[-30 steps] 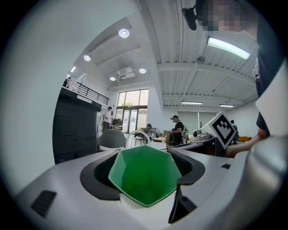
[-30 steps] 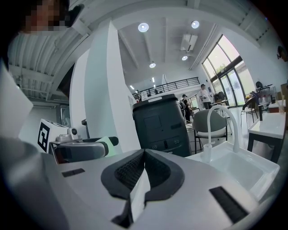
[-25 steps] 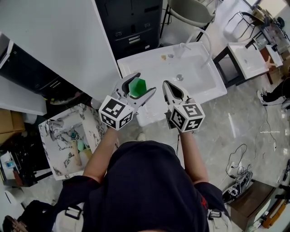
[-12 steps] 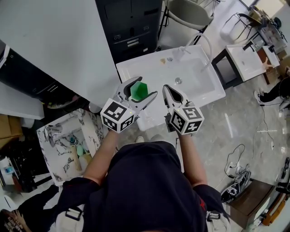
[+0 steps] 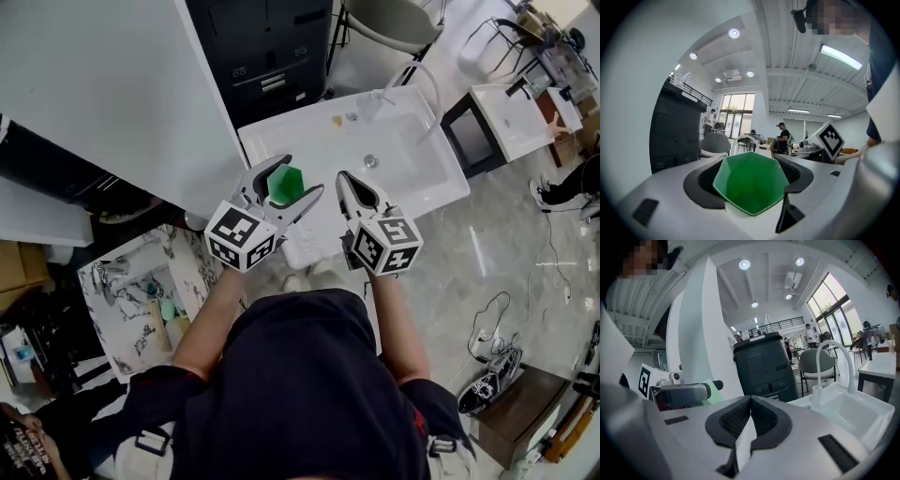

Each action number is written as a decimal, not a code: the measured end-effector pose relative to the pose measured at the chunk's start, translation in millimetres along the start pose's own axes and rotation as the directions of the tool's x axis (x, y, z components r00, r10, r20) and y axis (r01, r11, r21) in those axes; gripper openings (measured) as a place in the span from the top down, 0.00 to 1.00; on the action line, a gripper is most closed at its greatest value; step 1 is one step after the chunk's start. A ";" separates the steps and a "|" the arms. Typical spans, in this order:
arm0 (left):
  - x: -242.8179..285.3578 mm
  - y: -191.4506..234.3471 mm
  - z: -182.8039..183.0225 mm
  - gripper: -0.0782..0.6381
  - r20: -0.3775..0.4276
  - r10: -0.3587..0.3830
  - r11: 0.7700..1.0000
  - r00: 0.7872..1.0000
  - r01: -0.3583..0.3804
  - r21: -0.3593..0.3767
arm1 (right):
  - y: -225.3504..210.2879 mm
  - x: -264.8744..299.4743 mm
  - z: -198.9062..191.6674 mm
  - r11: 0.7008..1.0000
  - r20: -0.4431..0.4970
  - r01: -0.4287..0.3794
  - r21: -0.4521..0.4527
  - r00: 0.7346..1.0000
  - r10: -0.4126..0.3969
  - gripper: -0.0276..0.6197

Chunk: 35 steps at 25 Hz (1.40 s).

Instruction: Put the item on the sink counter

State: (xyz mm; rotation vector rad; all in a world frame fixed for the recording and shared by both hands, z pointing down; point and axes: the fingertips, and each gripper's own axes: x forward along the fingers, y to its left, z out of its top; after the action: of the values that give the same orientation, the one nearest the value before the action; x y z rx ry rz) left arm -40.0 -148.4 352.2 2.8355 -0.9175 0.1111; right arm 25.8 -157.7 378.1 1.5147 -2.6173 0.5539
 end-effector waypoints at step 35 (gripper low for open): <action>93.0 68.1 -37.1 0.43 -0.086 0.154 0.984 0.984 -0.160 -0.079 | -93.8 86.5 -4.5 0.991 -0.128 -0.115 0.066 0.984 0.122 0.90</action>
State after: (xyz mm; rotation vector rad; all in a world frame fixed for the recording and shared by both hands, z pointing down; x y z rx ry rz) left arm -5.6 -250.0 408.6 2.6573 -1.0999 0.1975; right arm 60.6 -269.8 428.2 1.2941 -2.6228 0.7211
